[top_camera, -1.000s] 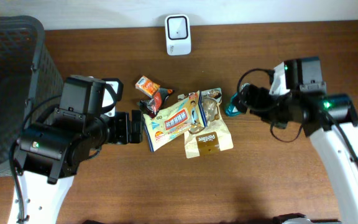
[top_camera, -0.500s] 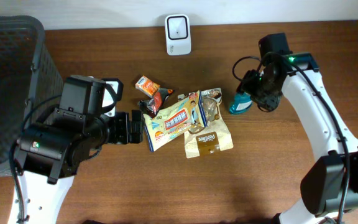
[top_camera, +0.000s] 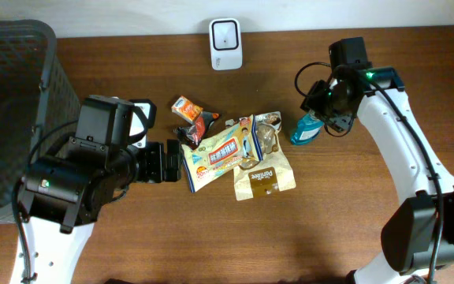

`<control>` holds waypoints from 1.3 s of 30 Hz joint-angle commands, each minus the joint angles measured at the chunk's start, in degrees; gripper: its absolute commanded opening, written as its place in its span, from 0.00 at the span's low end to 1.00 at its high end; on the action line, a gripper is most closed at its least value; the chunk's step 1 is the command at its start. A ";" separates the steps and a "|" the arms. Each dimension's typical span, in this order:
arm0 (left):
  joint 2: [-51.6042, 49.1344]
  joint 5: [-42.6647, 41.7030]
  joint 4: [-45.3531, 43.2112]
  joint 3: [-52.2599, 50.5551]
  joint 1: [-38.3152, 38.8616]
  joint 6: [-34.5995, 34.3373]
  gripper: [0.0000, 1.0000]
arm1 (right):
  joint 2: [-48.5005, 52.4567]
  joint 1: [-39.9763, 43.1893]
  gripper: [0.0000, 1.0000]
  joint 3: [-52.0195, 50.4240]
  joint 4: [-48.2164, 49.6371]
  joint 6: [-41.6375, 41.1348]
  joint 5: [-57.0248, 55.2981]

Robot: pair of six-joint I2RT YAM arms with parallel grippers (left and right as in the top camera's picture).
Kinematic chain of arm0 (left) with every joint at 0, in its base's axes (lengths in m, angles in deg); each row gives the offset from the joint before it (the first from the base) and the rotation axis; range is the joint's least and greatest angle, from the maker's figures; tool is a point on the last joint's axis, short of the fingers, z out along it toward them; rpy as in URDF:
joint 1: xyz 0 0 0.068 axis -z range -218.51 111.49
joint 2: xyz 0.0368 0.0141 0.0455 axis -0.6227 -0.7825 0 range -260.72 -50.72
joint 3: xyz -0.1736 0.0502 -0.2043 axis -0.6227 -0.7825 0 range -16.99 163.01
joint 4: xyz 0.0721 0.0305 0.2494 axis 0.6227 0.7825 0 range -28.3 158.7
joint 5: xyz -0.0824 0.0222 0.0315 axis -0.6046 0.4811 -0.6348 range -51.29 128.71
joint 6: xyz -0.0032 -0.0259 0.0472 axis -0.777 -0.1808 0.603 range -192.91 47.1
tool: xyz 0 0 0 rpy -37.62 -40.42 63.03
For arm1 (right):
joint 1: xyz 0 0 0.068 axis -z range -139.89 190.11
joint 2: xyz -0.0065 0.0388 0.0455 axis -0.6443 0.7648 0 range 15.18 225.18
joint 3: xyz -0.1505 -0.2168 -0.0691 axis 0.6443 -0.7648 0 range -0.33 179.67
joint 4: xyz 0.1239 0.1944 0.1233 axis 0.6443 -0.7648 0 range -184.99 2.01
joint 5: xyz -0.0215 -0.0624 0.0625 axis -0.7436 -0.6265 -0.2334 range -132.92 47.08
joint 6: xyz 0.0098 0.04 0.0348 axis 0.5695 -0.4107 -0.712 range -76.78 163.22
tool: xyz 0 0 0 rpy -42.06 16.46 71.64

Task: Scan the item barcode
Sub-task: 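Close the right gripper around the Listerine bottle's body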

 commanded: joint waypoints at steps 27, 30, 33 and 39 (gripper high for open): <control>0.09 0.44 0.11 0.35 -0.13 0.70 0.99 | -0.44 -0.31 0.32 3.15 -6.29 14.84 -1.90; 0.09 0.46 0.11 0.35 -0.13 0.70 0.99 | -0.44 -0.31 0.27 6.38 -9.84 19.98 -1.25; 0.09 0.46 0.11 0.35 -0.13 0.70 0.99 | -0.44 -0.31 0.25 9.14 -13.11 25.20 0.44; 0.09 0.44 0.11 0.35 -0.13 0.72 0.99 | -0.44 -0.31 0.27 10.34 -17.79 39.45 3.93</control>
